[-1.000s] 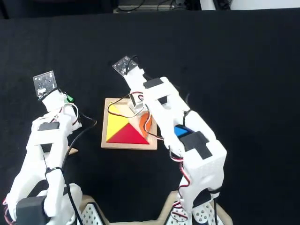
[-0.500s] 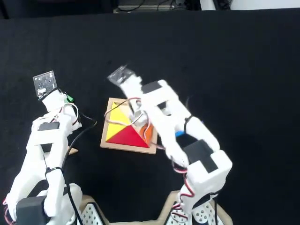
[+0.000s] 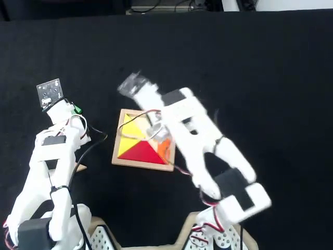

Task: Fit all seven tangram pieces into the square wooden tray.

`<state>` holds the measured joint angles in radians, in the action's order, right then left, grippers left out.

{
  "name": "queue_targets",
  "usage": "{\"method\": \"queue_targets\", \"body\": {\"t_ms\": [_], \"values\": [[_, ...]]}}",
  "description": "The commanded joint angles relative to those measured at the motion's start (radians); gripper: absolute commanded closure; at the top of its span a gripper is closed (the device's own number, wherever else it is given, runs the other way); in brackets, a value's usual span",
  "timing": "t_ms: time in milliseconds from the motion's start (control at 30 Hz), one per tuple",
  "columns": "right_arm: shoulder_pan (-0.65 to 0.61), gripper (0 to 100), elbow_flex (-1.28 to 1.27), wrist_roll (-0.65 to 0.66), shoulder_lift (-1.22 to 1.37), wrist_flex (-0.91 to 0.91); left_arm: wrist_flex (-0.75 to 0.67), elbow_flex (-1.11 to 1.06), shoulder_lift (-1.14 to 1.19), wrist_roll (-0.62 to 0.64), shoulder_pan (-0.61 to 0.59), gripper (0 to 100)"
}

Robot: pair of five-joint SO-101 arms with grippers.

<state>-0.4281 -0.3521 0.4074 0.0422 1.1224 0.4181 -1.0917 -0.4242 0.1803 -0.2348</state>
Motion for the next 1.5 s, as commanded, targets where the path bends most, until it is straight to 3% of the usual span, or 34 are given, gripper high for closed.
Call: {"method": "queue_targets", "body": {"t_ms": [0,67,233,567,900,1067,1267,1467], "values": [[0.087,98.8,-0.082,-0.038,-0.058,-0.203,-0.011,0.038,-0.003,-0.005,0.01,97],[0.072,98.8,-0.117,-0.023,-0.025,-0.261,-0.011,0.038,-0.003,-0.005,0.01,97],[0.002,98.8,-0.027,0.025,0.11,-0.176,-0.011,0.038,-0.003,-0.005,0.008,97],[0.048,98.8,0.142,0.041,0.245,-0.012,-0.011,0.038,-0.003,-0.005,0.008,97],[0.051,98.8,0.17,0.164,0.237,0.12,-0.011,0.038,-0.003,-0.005,0.01,97],[0.124,98.8,0.173,0.092,0.137,0.092,-0.011,0.038,-0.003,-0.005,0.01,97],[0.218,98.1,0.163,-0.115,0.142,-0.057,-0.011,0.038,-0.003,-0.005,0.01,97],[0.129,78.2,0.237,-0.345,0.177,0.098,-0.011,0.038,-0.003,-0.005,0.008,97]]}}
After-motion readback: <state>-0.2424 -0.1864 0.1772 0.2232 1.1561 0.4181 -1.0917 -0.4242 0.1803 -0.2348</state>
